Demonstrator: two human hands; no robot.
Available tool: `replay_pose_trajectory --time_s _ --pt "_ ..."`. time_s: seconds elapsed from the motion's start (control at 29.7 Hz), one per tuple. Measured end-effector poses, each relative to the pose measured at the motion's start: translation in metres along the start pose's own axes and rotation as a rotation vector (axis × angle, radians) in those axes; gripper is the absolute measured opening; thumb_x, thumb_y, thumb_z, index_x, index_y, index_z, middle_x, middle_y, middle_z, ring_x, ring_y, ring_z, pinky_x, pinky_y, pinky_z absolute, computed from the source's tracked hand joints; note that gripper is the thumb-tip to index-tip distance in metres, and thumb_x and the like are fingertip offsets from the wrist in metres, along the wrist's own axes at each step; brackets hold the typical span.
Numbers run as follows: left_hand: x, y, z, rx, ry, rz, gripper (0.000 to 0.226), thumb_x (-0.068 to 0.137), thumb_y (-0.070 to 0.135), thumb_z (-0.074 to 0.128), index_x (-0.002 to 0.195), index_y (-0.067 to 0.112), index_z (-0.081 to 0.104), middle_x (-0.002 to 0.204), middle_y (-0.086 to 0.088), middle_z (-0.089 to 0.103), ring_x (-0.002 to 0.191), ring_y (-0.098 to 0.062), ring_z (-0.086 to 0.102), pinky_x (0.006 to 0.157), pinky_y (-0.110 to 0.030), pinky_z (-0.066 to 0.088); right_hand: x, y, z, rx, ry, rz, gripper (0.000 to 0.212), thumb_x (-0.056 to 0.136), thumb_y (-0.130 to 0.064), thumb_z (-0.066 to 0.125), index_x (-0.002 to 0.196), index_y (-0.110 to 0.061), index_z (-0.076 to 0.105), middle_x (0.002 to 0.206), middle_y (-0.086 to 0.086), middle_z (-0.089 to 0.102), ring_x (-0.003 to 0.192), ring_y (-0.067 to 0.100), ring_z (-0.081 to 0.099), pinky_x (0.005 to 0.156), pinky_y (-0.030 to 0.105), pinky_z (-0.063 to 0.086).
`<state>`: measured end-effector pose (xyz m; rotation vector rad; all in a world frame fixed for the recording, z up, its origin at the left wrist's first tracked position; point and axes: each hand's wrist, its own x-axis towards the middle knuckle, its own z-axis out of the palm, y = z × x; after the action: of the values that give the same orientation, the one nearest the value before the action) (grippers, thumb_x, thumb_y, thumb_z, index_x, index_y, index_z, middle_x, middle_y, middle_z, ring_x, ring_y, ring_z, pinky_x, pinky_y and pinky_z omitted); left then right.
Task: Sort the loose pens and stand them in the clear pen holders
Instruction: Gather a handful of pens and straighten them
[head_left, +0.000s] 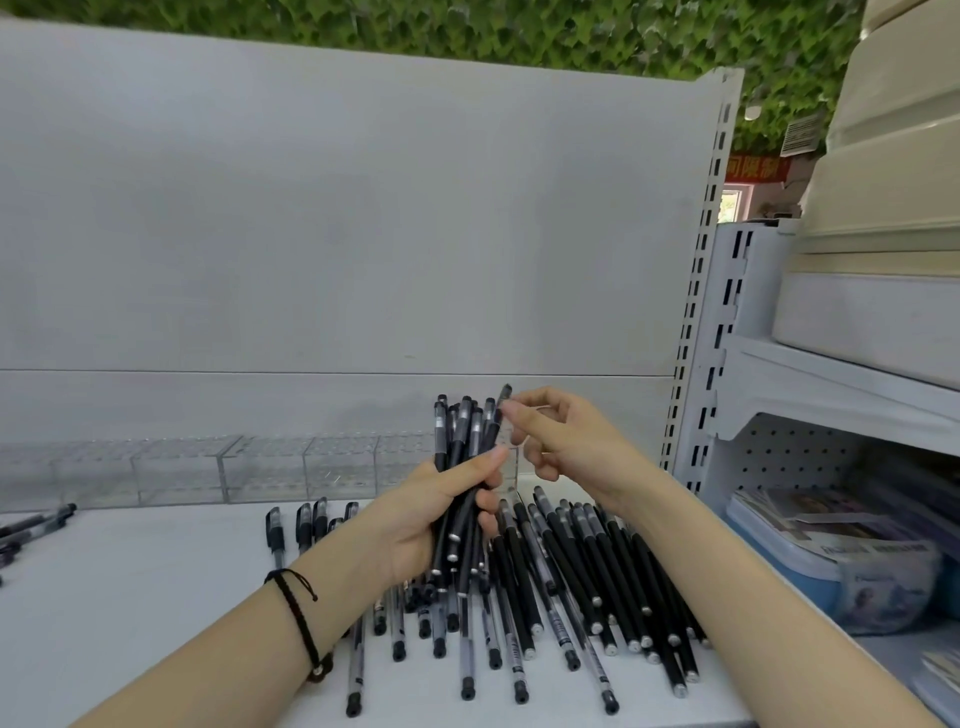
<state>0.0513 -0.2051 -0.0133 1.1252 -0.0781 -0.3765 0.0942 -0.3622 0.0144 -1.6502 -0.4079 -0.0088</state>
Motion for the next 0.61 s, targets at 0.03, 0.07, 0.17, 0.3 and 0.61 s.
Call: replay_pose_trajectory --time_s 0.03,0.07,0.17,0.3,0.61 --pt "0.002 0.0 -0.001 -0.041 0.027 0.015 0.027 0.068 0.022 0.078 0.072 0.007 0.055 0.057 0.0 0.046 0.043 -0.008 0.045 0.04 -0.018 0.044 0.0 0.0 -0.003 -0.004 0.022 0.014 0.029 0.089 -0.028 0.066 0.106 -0.007 0.057 0.076 0.005 0.057 0.049 0.01 0.043 0.041 0.019 0.034" --pt "0.003 0.001 -0.002 -0.075 0.05 0.036 0.027 0.067 0.02 0.078 0.072 0.008 0.054 0.058 0.001 0.045 0.042 -0.007 0.043 0.039 -0.017 0.042 0.001 0.0 -0.006 -0.027 0.04 0.026 0.027 0.089 -0.027 0.067 0.104 -0.007 0.058 0.077 0.006 0.058 0.049 0.01 0.043 0.041 0.019 0.035" --pt "0.005 0.003 -0.005 -0.144 0.068 0.073 0.025 0.068 0.017 0.077 0.071 0.01 0.053 0.059 0.002 0.047 0.04 -0.006 0.042 0.037 -0.016 0.039 0.0 0.007 -0.013 -0.229 0.027 0.037 0.017 0.088 -0.023 0.069 0.09 -0.008 0.06 0.069 0.003 0.057 0.044 0.006 0.042 0.04 0.018 0.034" --pt "0.006 0.004 -0.006 -0.177 0.076 0.088 0.029 0.066 0.019 0.079 0.069 0.012 0.051 0.059 0.003 0.044 0.039 -0.005 0.04 0.035 -0.017 0.037 -0.003 0.015 -0.002 -0.673 -0.06 0.024 0.027 0.082 -0.035 0.073 0.071 -0.015 0.059 0.058 -0.005 0.05 0.045 0.004 0.041 0.047 0.019 0.032" --pt "0.006 0.006 -0.008 -0.198 0.101 0.132 0.026 0.067 0.018 0.078 0.075 0.014 0.054 0.06 0.004 0.046 0.04 -0.006 0.039 0.036 -0.017 0.036 -0.017 0.007 0.011 -0.914 -0.163 0.089 0.043 0.075 -0.035 0.08 0.054 -0.029 0.043 0.033 -0.019 0.043 0.037 -0.013 0.044 0.039 0.006 0.031"
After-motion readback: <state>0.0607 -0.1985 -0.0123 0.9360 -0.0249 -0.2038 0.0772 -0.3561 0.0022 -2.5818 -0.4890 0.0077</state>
